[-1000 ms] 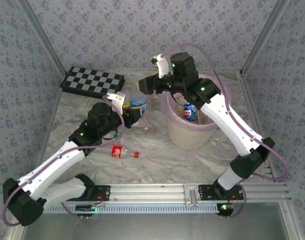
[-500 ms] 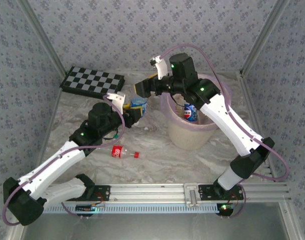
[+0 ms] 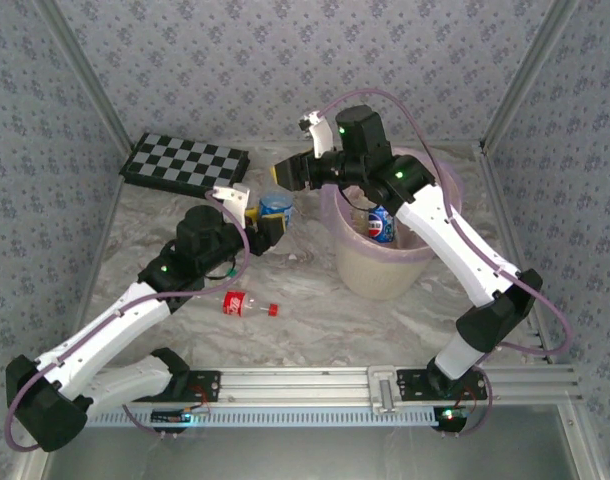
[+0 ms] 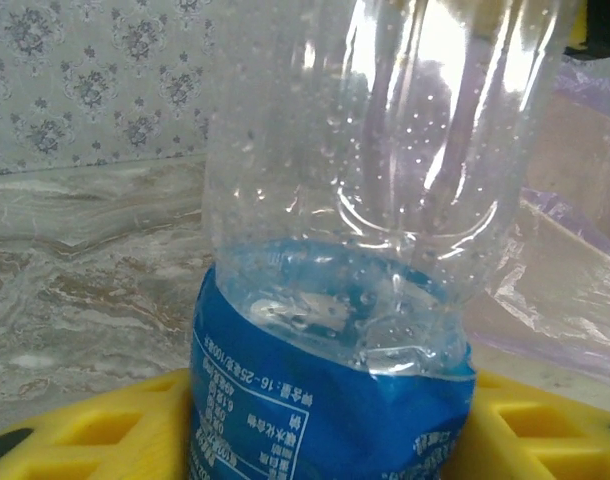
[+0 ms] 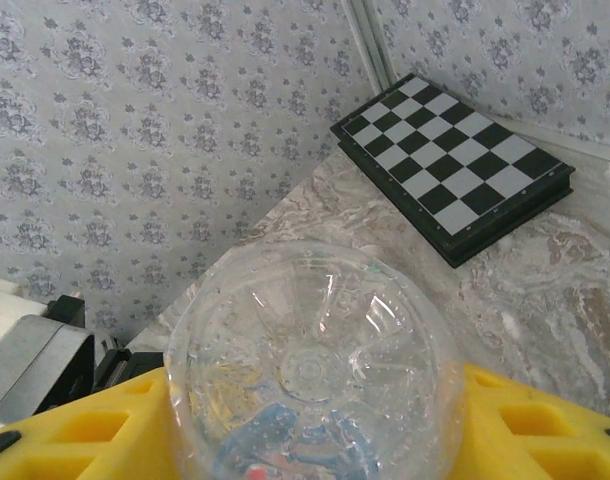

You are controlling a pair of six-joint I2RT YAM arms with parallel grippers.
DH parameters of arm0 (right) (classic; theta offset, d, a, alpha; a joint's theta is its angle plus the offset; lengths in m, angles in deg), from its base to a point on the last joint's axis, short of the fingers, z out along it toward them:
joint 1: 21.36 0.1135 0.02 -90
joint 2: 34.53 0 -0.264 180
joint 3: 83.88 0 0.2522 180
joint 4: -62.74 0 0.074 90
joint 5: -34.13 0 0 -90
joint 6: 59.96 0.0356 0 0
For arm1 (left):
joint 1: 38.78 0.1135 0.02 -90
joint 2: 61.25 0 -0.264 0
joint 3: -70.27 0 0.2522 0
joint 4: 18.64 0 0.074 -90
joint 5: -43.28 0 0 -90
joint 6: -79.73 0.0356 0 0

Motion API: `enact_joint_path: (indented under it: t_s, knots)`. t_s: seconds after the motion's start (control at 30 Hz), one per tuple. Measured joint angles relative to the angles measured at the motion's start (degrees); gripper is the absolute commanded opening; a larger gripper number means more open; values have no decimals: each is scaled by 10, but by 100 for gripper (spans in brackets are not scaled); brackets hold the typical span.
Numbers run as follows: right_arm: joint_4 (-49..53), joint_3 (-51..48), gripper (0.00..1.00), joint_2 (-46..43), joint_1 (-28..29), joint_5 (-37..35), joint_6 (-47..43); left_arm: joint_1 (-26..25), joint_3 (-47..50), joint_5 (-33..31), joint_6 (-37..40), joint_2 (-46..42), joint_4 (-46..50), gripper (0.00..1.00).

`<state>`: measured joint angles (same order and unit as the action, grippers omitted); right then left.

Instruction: Put the plastic bottles in the bin

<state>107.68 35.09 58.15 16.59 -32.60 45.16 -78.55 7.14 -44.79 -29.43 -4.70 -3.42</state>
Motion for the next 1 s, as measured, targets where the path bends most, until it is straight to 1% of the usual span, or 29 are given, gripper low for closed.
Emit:
enact_joint_path:
  t_s: [0.1,0.17,0.2,0.3,0.43,0.57,0.7,0.77,0.87,1.0]
  knots:
    - [14,17,48,0,-2,1,-7,-1,0,-6,0,-6,-2,79]
    - [27,40,46,0,-5,-7,-22,-3,-1,-14,-3,-10,1,84]
    - [33,51,46,-2,-8,-16,-30,-3,-1,-16,-5,-11,2,85]
    - [48,62,45,-28,-20,-52,-54,-3,-4,-31,-9,-11,15,86]
    - [73,59,44,-100,-55,-111,-84,-3,-4,-45,-19,-9,28,86]
    - [78,37,43,-200,-120,-170,-107,-3,-16,-48,-30,11,40,86]
    - [83,11,43,-266,-197,-209,-117,-3,-38,-47,-36,55,46,86]
    - [90,5,42,-282,-221,-238,-125,-3,-45,-45,-40,74,49,86]
    - [104,-8,41,-287,-241,-270,-133,-3,-52,-41,-45,93,56,86]
    - [117,-42,40,-273,-258,-283,-133,-3,-63,-41,-50,108,70,86]
